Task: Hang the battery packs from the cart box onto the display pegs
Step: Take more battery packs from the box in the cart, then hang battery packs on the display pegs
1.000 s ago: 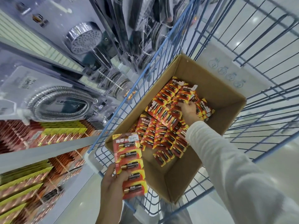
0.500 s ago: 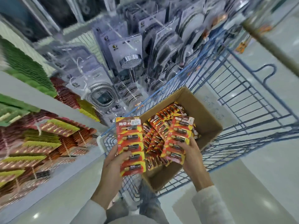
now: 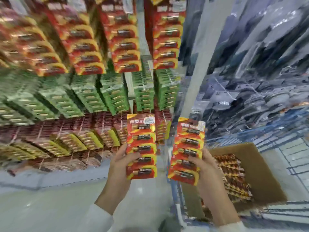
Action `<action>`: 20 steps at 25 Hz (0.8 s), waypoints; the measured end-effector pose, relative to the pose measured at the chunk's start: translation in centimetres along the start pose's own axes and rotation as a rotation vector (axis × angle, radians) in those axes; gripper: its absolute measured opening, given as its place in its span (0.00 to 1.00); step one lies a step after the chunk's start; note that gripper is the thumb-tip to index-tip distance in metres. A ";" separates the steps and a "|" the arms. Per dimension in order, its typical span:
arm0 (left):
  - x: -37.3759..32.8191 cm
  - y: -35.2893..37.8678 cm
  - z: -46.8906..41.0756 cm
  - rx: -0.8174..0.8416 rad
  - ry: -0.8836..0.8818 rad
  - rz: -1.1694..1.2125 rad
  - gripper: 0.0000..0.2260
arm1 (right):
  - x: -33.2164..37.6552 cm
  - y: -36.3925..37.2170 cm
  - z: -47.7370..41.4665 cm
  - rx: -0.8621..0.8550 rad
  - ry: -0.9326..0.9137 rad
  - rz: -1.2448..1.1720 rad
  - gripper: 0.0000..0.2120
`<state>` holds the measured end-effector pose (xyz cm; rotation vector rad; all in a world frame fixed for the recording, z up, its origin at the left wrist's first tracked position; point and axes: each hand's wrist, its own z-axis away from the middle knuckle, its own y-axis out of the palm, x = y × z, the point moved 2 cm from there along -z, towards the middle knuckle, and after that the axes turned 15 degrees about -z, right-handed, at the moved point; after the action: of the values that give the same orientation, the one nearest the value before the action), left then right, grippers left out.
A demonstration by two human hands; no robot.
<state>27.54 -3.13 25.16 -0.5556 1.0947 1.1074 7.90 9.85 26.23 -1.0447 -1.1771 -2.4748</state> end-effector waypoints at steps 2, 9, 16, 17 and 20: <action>-1.7 -5.6 2.1 -0.046 0.041 0.071 0.20 | -2.7 5.3 1.2 0.072 0.032 0.010 0.24; -5.4 -22.8 10.2 -0.369 0.156 0.123 0.18 | -14.1 20.2 5.2 0.311 0.119 0.090 0.26; -7.6 -34.8 16.7 -0.635 0.247 0.226 0.22 | -23.9 32.1 8.5 0.426 0.322 0.170 0.39; -7.8 -35.9 17.0 -0.668 0.247 0.229 0.21 | -24.8 33.4 8.6 0.453 0.347 0.183 0.35; -8.9 -40.1 17.9 -0.757 0.257 0.233 0.19 | -27.7 38.3 9.0 0.510 0.379 0.260 0.27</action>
<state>71.10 -8.06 34.60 -1.2114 0.9477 1.6992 50.22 -11.73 34.14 -0.5206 -1.3387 -1.9078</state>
